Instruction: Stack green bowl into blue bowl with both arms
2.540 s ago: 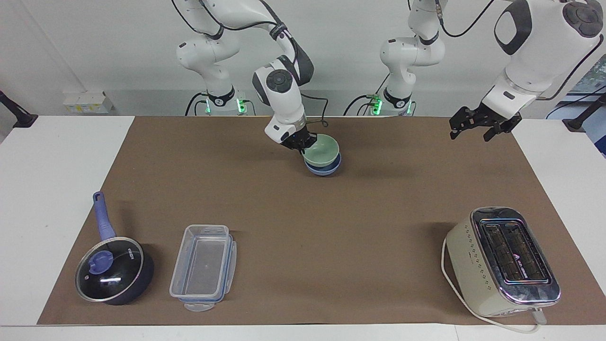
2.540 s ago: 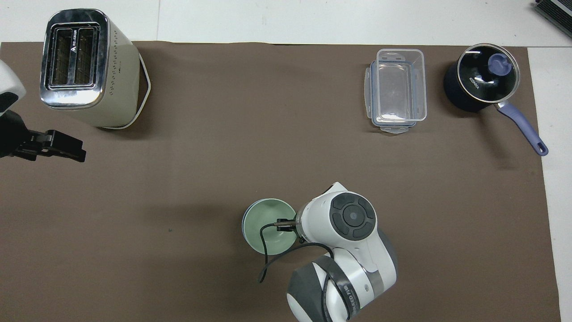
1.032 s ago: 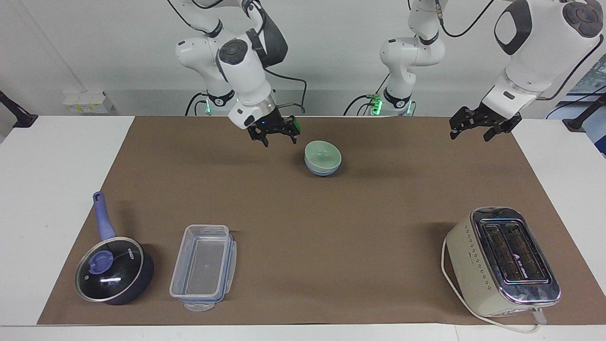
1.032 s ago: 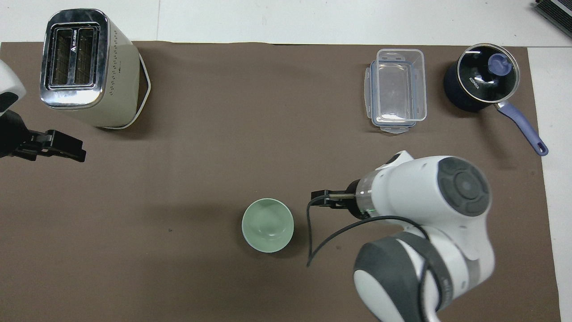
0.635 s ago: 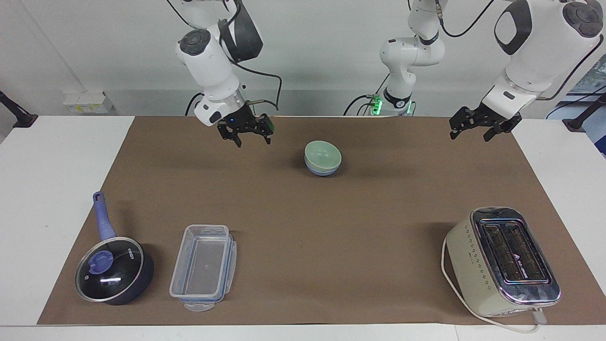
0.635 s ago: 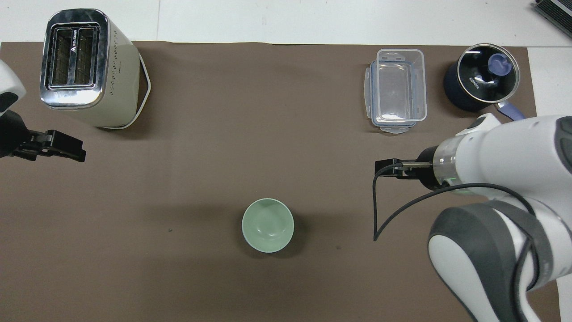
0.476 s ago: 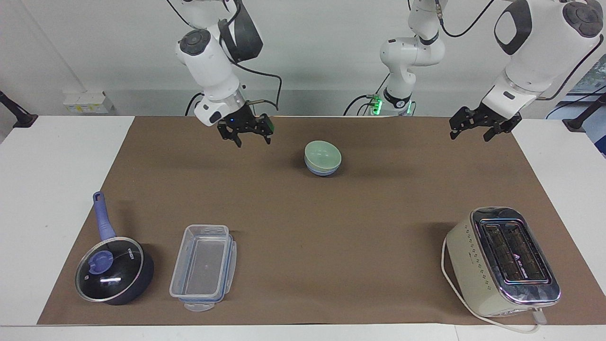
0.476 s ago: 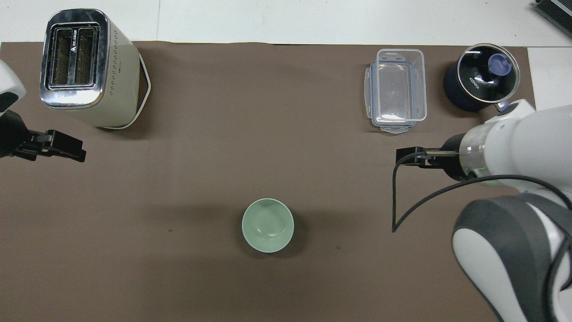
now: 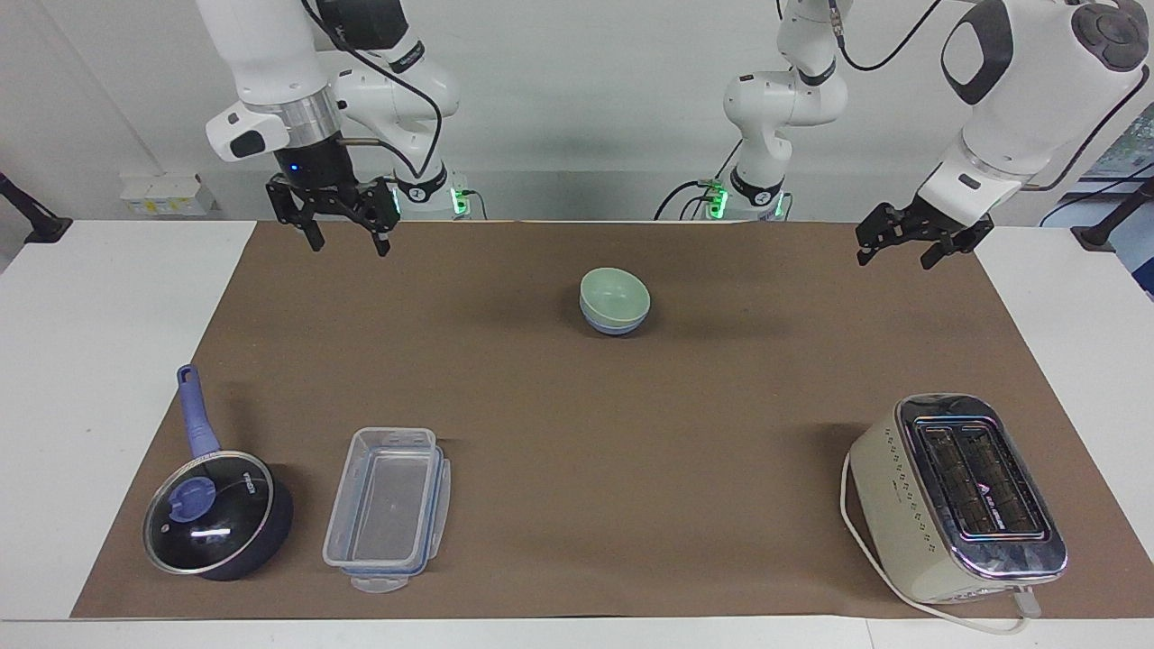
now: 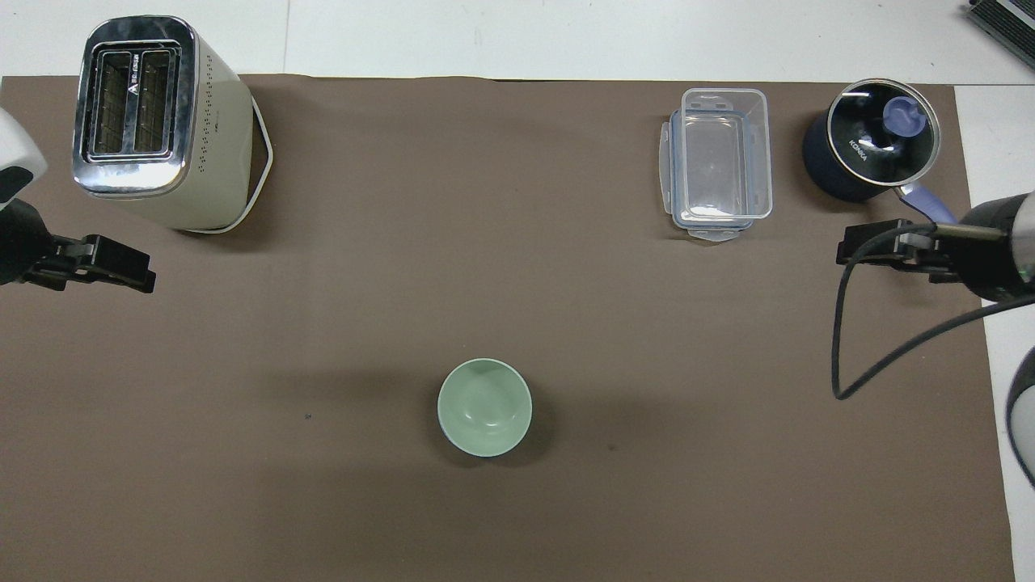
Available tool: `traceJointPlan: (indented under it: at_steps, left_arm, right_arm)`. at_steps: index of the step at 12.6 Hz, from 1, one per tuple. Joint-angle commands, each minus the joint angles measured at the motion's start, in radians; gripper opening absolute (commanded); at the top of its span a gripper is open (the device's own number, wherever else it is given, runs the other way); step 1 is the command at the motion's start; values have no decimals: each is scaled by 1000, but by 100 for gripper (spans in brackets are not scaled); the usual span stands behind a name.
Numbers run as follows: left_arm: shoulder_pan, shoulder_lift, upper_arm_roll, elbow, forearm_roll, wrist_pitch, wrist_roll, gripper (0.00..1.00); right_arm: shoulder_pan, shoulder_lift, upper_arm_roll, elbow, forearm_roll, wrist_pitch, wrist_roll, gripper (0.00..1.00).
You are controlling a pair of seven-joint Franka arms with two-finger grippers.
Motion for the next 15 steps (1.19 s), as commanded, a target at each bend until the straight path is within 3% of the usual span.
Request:
traceJointPlan:
  at_steps: [1, 4, 9, 15]
  left_arm:
    - [9, 5, -8, 16, 20, -21, -9, 100]
    - [9, 6, -8, 16, 20, -21, -9, 100]
    - [9, 5, -8, 16, 20, -21, -9, 100]
    - [9, 6, -8, 16, 20, -21, -9, 100]
  right_arm:
    - [-26, 124, 12, 212, -25, -144, -10, 100]
    - [-29, 140, 14, 255, -25, -186, -11, 100]
    - [-40, 89, 12, 165, -16, -165, -13, 100]
    - [-39, 89, 15, 165, -22, -157, -13, 100]
